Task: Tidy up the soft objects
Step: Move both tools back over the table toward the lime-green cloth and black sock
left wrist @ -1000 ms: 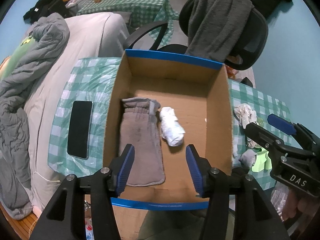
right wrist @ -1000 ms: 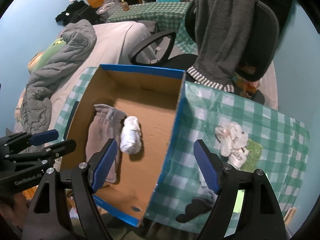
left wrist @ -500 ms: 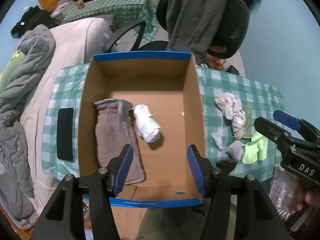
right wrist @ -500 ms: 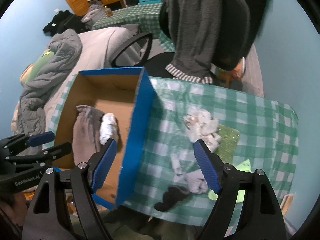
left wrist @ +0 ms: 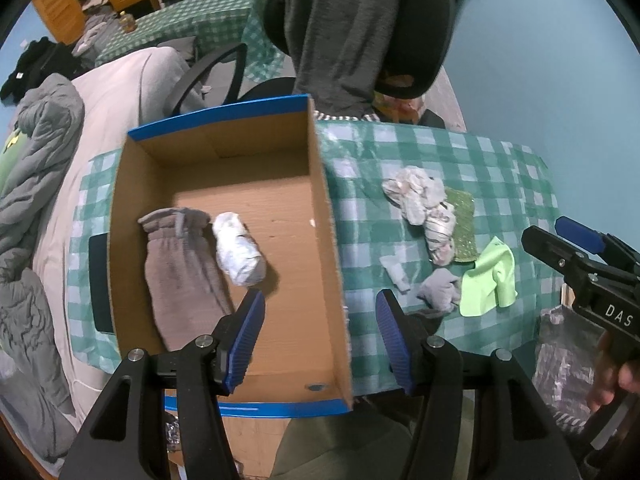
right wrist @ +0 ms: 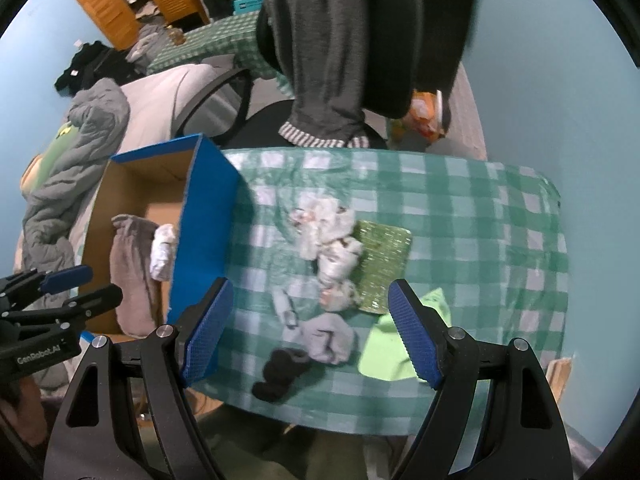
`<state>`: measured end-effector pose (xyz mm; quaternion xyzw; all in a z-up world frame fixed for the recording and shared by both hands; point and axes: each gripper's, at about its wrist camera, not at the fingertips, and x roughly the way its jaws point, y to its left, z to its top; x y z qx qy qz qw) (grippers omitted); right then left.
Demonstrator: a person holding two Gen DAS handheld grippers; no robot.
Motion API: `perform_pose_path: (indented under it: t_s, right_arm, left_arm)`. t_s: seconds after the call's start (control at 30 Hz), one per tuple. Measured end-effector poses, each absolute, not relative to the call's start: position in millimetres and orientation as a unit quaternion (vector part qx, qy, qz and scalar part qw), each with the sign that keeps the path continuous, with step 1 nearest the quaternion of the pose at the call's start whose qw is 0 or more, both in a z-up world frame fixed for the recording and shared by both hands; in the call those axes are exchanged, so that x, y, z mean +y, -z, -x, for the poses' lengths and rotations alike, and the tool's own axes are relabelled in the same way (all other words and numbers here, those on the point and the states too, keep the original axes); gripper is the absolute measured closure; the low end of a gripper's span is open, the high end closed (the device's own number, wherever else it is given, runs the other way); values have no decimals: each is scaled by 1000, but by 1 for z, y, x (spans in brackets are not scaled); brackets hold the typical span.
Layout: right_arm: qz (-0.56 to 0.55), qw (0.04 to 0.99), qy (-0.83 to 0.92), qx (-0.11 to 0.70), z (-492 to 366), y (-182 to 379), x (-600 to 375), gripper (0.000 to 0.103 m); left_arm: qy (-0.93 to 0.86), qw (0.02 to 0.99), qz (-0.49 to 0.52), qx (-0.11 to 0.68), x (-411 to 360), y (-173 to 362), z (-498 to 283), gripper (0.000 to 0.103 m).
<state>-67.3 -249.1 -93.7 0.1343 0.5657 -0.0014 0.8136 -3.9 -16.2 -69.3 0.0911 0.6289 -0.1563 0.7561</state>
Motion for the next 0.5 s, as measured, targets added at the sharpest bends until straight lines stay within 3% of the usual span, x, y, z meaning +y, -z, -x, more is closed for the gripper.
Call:
perform_pose_path:
  t_s: [0.5]
  right_arm:
    - [-147,800,22,581,93,113,-292,22]
  left_arm:
    - [179,737,-115,642,-62,85,19,41]
